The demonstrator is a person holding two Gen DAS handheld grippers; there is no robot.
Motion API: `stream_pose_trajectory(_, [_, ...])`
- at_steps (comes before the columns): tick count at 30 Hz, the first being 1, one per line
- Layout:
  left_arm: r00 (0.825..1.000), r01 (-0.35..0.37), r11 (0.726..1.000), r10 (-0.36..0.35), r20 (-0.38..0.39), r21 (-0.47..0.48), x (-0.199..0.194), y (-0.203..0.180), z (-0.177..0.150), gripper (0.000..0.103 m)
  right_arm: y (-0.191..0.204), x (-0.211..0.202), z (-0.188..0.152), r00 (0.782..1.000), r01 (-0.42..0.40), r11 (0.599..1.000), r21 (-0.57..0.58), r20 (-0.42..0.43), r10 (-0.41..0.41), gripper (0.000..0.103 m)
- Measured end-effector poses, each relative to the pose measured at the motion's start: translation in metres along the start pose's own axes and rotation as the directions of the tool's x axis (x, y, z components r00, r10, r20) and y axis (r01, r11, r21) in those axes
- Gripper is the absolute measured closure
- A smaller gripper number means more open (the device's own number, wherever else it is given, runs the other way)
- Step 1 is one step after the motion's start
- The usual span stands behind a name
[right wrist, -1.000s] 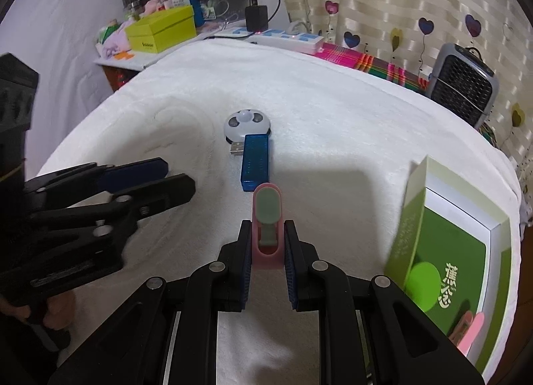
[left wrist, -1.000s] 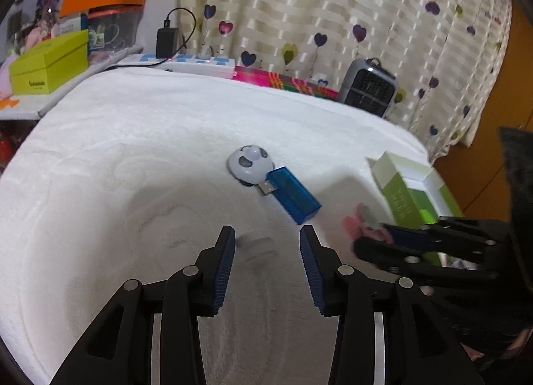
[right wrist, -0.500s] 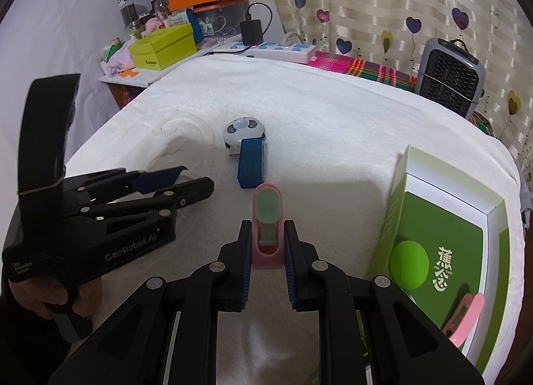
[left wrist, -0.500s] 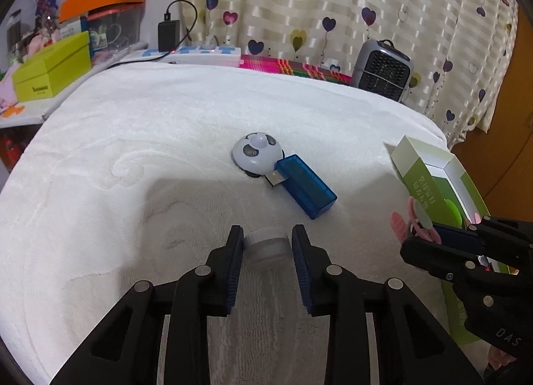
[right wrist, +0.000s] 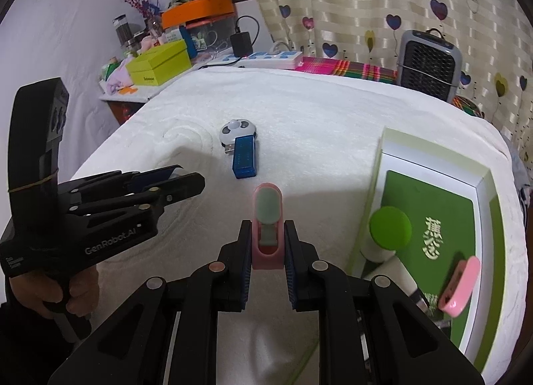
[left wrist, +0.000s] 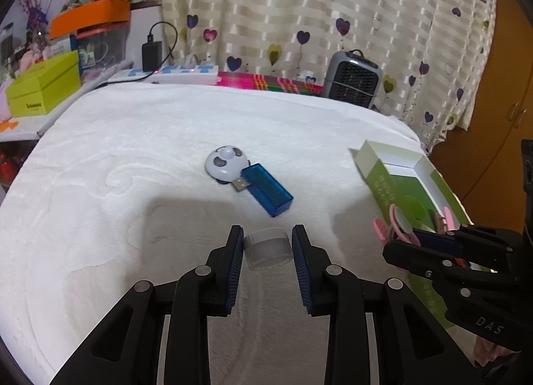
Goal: Organize rigid objects
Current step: 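Carry the white cap with the left tool while the right tool carries the pink clip toward the box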
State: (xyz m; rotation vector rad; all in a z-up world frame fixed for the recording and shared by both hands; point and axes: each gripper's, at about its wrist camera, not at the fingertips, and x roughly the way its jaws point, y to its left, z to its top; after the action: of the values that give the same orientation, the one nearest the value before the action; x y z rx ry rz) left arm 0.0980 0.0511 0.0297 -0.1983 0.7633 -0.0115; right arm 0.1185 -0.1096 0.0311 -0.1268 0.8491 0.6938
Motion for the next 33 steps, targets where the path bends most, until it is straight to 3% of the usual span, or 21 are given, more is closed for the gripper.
stream_pose_trajectory(33, [0.994, 0.08, 0.992, -0.087, 0.073, 0.098, -0.053, -0.049, -0.011, 0.074, 0.003, -0.051, -0.023, 0.994, 0.024, 0.999, 0.041, 0.104, -0.028, 0.085])
